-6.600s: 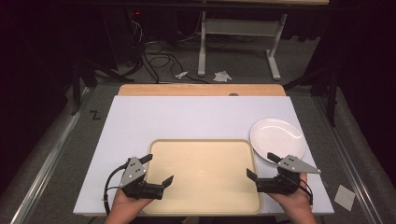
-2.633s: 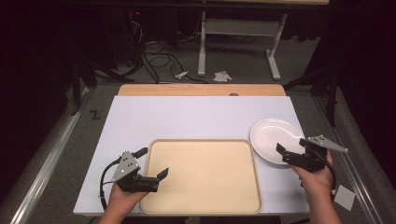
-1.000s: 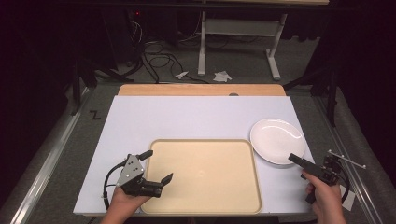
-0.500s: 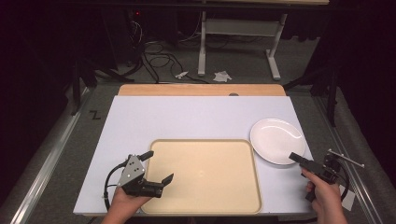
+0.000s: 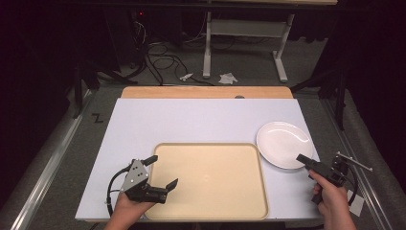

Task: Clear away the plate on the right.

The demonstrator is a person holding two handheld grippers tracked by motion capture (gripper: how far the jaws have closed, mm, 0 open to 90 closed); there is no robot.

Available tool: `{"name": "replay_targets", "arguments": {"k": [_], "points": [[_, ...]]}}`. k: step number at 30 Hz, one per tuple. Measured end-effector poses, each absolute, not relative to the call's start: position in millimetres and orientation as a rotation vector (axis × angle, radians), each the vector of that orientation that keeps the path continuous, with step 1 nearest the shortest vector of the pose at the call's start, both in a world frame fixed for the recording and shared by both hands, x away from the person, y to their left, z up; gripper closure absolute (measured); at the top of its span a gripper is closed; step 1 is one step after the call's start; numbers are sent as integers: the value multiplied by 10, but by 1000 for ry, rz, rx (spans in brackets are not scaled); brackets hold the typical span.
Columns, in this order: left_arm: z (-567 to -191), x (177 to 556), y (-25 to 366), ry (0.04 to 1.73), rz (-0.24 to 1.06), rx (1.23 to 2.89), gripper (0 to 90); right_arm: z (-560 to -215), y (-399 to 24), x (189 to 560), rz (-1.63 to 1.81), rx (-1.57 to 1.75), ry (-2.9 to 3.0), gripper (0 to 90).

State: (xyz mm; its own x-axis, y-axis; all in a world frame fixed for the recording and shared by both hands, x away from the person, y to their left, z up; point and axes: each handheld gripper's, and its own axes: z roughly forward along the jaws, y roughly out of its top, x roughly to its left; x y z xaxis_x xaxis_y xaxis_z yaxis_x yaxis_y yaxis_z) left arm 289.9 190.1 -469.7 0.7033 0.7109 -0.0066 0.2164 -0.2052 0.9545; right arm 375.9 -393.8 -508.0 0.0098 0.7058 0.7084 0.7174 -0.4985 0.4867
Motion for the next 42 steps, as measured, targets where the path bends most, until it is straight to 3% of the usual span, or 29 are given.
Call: {"name": "replay_targets", "arguments": {"k": [13, 25, 30, 42], "points": [[-4714, 2909, 1883, 736, 530, 1772, 9, -5117, -4021, 3821, -1563, -2219, -1462, 244], [-4703, 2896, 1888, 729, 533, 1768, 15, -5142, -4034, 3849, -1540, -2259, -1436, 397], [-4695, 2888, 1894, 731, 539, 1767, 18, -5164, -4059, 3830, -1527, -2281, -1443, 513], [-4693, 2891, 1901, 729, 543, 1768, 24, -5197, -4098, 3830, -1516, -2287, -1399, 608]]}}
